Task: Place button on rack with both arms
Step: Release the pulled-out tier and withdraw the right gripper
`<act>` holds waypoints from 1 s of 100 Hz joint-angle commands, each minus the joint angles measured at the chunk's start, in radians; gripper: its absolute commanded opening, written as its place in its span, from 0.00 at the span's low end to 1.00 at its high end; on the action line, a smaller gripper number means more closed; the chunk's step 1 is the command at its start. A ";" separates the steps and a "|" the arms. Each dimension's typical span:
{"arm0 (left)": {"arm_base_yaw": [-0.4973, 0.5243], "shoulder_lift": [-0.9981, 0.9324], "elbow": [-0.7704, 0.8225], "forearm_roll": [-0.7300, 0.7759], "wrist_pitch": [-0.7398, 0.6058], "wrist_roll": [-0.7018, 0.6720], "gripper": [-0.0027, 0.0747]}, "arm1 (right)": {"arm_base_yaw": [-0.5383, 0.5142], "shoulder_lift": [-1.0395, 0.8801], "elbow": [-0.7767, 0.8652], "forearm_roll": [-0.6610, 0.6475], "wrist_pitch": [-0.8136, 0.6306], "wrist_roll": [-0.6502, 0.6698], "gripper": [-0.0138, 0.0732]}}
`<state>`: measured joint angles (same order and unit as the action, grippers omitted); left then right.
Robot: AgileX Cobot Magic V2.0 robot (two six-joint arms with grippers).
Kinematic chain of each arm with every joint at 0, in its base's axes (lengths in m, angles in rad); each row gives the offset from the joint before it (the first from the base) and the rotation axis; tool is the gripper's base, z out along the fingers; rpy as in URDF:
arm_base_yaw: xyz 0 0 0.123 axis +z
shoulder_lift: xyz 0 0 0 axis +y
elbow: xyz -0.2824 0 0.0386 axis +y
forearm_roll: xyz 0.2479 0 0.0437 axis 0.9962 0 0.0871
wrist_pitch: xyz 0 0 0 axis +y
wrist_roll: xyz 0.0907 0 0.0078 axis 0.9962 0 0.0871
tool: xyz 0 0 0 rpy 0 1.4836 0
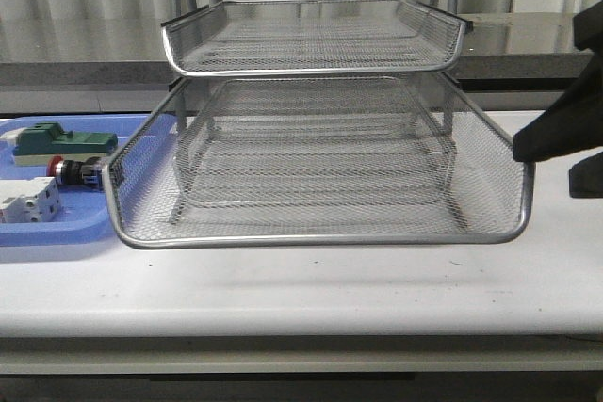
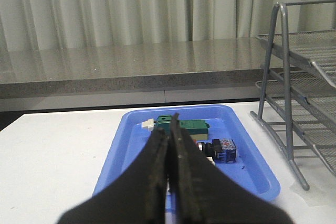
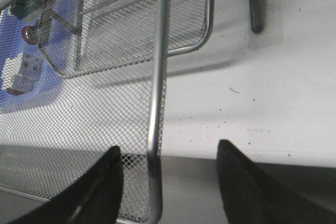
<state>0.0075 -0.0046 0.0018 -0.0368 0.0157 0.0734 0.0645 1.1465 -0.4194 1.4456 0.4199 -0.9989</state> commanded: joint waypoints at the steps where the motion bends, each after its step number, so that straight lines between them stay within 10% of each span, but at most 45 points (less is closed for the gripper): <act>1: 0.004 -0.032 0.042 -0.001 -0.074 -0.007 0.01 | -0.007 -0.070 -0.020 -0.045 -0.011 -0.007 0.69; 37: 0.004 -0.032 0.042 -0.001 -0.074 -0.007 0.01 | -0.060 -0.262 -0.069 -0.381 -0.017 0.117 0.69; 81: 0.004 -0.032 0.042 -0.001 -0.074 -0.007 0.01 | -0.131 -0.400 -0.300 -1.178 0.321 0.722 0.69; 100: 0.004 -0.032 0.042 -0.001 -0.074 -0.007 0.01 | -0.131 -0.515 -0.307 -1.328 0.371 0.826 0.69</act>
<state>0.0075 -0.0046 0.0018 -0.0368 0.0157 0.0734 -0.0597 0.6810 -0.6898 0.1727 0.8062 -0.2185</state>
